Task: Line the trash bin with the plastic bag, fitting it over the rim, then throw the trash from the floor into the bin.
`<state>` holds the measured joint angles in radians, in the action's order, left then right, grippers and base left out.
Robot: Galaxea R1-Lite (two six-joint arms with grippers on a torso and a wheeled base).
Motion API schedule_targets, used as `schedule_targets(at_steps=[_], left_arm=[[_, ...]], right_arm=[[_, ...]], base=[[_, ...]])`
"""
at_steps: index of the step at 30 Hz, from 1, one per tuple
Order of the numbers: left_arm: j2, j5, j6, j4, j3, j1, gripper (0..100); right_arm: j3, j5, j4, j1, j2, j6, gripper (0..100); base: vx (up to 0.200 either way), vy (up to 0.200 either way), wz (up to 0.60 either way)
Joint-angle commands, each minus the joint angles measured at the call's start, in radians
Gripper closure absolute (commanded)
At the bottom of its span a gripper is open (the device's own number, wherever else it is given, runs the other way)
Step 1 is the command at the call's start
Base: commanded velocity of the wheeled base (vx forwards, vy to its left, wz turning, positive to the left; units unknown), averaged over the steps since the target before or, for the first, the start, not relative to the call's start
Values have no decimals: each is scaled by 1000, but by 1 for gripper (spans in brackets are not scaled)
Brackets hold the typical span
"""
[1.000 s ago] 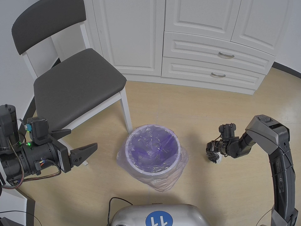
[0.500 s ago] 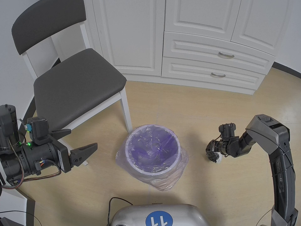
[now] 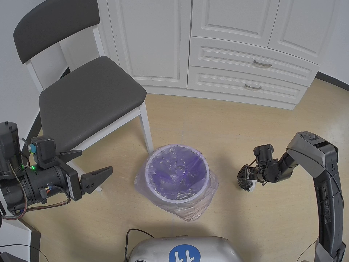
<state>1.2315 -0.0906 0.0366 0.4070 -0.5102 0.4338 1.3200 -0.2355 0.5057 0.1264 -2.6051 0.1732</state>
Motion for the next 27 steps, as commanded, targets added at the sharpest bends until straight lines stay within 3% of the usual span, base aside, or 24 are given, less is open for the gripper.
schedule_targets(at_steps=[1,10,13,17,22,24,25,27], left_arm=[[-3,0,0,1,4,0,0],[-7,0,0,1,4,0,0],[-12,0,0,1,4,2,0],[-30,0,-14,1,6,0,0],[-64,0,-50,1,18,0,0],[-73,0,-55,-1,19,0,0],[-86,-1,-66,1,22,0,0],[-90,-1,-69,1,24,0,0]], right_arm=[[-7,-1,5,1,8,-3,100],[-186,1,19,42,212,-73,100],[-318,-2,60,59,330,-141,100],[-502,-2,163,61,467,-328,100],[-716,-2,415,62,589,-535,100],[-768,-1,484,61,611,-587,100],[-834,1,586,59,629,-647,100],[-857,4,623,58,632,-667,100]], base=[[0,0,0],[0,0,0],[0,0,0],[0,0,0],[0,0,0],[0,0,0],[0,0,0],[0,0,0]])
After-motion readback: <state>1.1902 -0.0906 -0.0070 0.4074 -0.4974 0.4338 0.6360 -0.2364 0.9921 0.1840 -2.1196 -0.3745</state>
